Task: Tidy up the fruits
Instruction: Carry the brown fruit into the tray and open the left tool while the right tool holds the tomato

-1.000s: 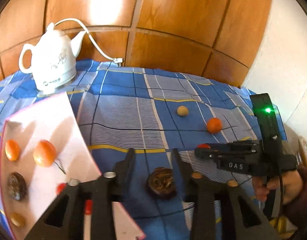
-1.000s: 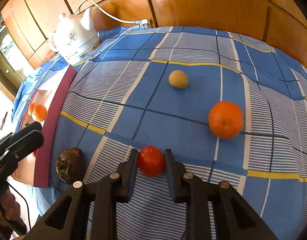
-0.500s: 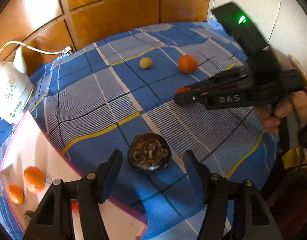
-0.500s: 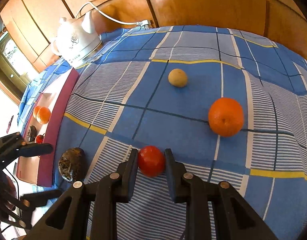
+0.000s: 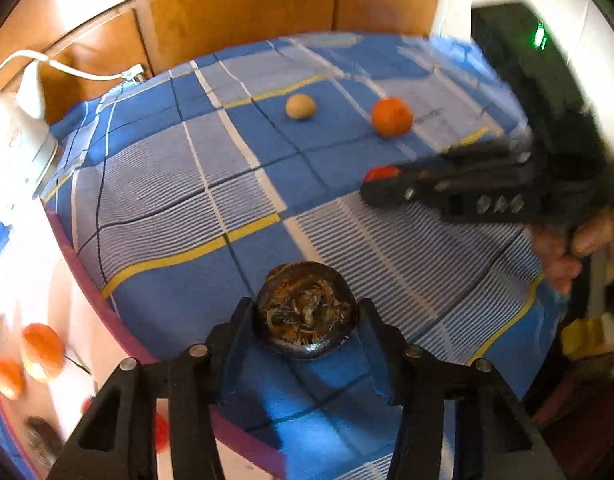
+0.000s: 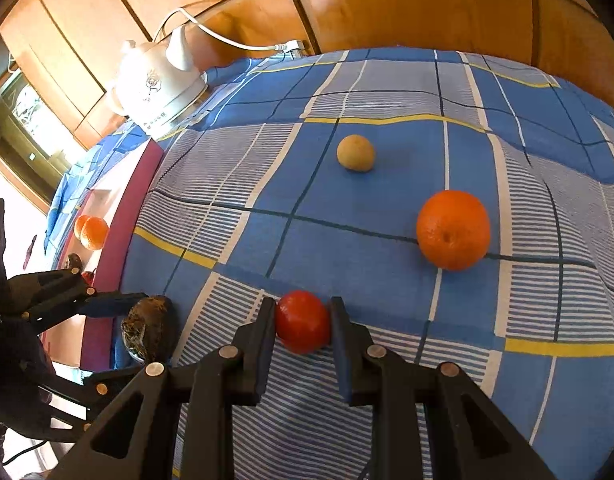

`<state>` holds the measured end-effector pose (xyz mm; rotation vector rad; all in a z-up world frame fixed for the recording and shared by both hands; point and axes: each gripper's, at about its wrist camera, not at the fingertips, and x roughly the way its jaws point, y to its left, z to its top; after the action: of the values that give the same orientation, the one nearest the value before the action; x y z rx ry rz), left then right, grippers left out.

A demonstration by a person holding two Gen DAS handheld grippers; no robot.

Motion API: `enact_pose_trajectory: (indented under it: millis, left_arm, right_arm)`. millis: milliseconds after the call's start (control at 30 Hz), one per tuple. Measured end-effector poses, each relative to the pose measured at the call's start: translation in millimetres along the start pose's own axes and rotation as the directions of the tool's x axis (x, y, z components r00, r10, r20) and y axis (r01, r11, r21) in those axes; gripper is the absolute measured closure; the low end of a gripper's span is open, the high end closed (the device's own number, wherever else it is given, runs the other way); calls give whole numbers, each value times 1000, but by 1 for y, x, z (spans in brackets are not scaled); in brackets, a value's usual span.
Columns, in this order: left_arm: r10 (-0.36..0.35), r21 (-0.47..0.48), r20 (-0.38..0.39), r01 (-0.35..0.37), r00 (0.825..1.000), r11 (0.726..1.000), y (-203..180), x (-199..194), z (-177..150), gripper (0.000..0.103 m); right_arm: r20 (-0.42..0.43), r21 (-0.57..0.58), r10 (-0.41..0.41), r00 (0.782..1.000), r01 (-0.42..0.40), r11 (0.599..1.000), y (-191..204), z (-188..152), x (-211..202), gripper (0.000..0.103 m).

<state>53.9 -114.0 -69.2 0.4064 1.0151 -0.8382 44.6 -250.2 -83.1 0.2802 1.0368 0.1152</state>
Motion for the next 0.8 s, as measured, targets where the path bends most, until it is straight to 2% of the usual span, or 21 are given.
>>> enact_pose_trajectory:
  millis: [67,167,267,367,433,500,533,633,733,800]
  left_arm:
    - [-10,-36,59,12,998,999,-3,-11,-4,51]
    - [-36,-94,158,51,987,994,-2,-34,-7,51]
    - [-11,-186,244,58,970,981,12,-60,-7,51]
    - [82,-312,301,17,950,950,43,-89,-13,51]
    - [155,-401,303,-21,940,916,72,-102,-19,51]
    - [270,-497,251,-116,929,860,104,-107,-26,51]
    - [305,-540,223,-143,926,830,118,-107,-32,51]
    - [339,-657,161,-156,927,738,165,-100,-48,51]
    - [358,-703,109,-183,927,687,194,-89,-55,51]
    - [353,-722,82,-188,932,666,204,-83,-60,51]
  right_arm:
    - [6,-5,0,1000,0,1000,0,-1,-1,77]
    - [9,-22,-9,1000,10,1000,1,-2,-1,77]
    - [16,-42,-28,999,28,999,4,-2,0,77]
    - [20,-53,-38,999,39,998,5,-2,1,77]
    - [21,-56,-44,999,45,997,6,-3,1,77]
    - [20,-58,-52,998,53,997,7,-2,1,77]
    - [19,-59,-56,998,57,997,8,-2,2,77]
    - [21,-60,-64,998,65,996,9,-3,2,77]
    - [18,-66,-70,997,72,995,10,-2,2,77]
    - [14,-66,-73,997,74,995,10,-2,2,77]
